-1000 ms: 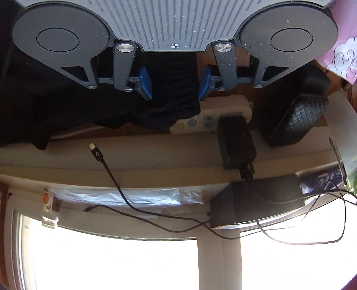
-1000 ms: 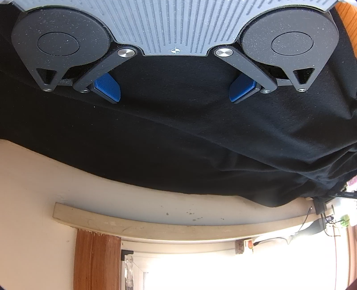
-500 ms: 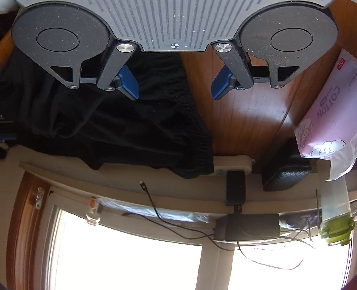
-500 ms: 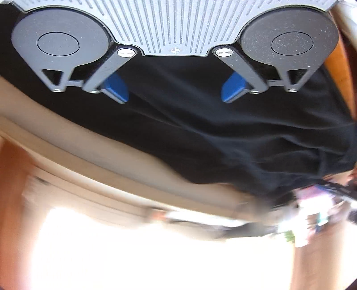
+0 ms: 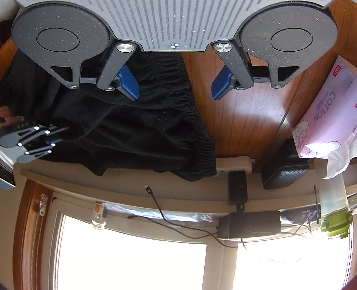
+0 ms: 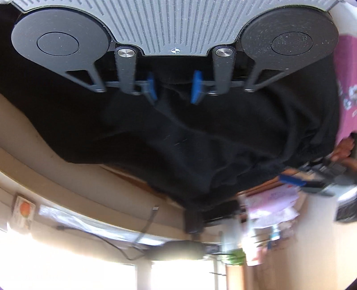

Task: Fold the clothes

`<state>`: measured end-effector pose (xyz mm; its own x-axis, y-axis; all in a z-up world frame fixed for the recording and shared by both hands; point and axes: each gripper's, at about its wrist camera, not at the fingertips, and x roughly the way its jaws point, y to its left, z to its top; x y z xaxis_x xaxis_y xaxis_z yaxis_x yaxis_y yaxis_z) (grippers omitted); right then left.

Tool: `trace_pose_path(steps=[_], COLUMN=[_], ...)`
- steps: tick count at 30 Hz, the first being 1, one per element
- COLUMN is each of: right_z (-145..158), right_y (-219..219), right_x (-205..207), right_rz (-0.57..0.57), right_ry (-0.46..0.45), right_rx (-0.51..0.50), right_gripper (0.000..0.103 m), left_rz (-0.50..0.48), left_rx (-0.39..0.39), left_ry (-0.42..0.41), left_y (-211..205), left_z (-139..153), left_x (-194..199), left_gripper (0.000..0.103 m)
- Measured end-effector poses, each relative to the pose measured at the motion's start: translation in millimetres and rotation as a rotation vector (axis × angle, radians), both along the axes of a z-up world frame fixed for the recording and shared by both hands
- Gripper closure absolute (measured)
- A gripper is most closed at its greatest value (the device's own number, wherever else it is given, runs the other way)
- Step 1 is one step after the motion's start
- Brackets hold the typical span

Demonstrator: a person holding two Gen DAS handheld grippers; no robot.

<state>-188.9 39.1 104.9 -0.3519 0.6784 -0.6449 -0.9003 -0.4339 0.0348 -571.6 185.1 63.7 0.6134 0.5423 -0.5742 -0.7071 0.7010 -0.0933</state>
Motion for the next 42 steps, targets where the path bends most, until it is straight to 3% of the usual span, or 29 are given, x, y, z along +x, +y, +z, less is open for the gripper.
trace_pose_path(steps=[6,8,9,11,13,16,17,19,20,25,29,30,33,36,39,42], right_z=[0.5,4.9,7.0,14.5,18.0,8.8,4.1,-0.6,0.6,39.2,61.9,60.4,45.8,28.8,29.2,35.6], right_y=[-47.4,-47.9,-48.1,-42.2,-30.4,-9.0,-2.4,2.0,0.5,-16.7,-14.8,-7.5,22.3,38.2,28.5,18.5], right_x=[-9.8,-10.5,-10.8,-11.9,-17.4,-24.0,-26.4,-25.9,-23.8,0.4,22.5,25.3,37.5,45.2,42.2,22.5], right_rz=[0.052,0.044,0.040,0.042,0.043,0.052,0.058,0.069,0.072,-0.052,-0.167,-0.200,-0.331,-0.377,-0.322,-0.253], right_ry=[-0.054,-0.051,-0.050,-0.030,-0.033,-0.059,-0.071,-0.074,-0.068,-0.045,-0.061,-0.098,-0.188,-0.230,-0.209,-0.177], right_rx=[0.022,0.041,0.050,0.083,0.104,0.059,0.039,0.017,0.020,0.207,0.310,0.323,0.302,0.216,0.214,0.214], right_gripper=[0.087,0.085,0.079,0.070,0.070,0.072,0.075,0.096,0.097,0.099,0.099,0.099,0.096,0.088,0.073,0.061], left_rz=[-0.005,-0.010,-0.014,-0.020,-0.023,-0.024,-0.022,-0.019,-0.016,0.010,0.018,0.019,0.030,0.048,0.046,0.040], left_rx=[-0.016,-0.032,-0.043,-0.069,-0.089,-0.084,-0.069,-0.020,0.008,0.160,0.166,0.163,0.092,0.075,0.055,0.032], left_ry=[-0.034,-0.048,-0.057,-0.070,-0.068,-0.048,-0.045,-0.051,-0.055,-0.173,-0.225,-0.231,-0.156,-0.096,-0.082,-0.067], left_y=[15.1,21.6,25.3,32.1,37.3,40.0,39.5,34.8,32.1,11.9,19.8,23.5,42.4,42.5,37.3,30.3], left_z=[-2.5,-4.0,-5.2,-9.0,-13.0,-15.0,-13.6,-6.0,-1.6,33.6,49.8,52.3,38.6,23.8,13.5,4.2], left_x=[-1.5,3.5,6.1,11.1,15.3,19.8,20.6,20.9,20.8,17.3,31.9,37.3,61.8,58.3,39.8,22.1], left_gripper=[0.027,0.027,0.027,0.034,0.056,0.085,0.087,0.091,0.091,0.092,0.091,0.085,0.057,0.056,0.046,0.046])
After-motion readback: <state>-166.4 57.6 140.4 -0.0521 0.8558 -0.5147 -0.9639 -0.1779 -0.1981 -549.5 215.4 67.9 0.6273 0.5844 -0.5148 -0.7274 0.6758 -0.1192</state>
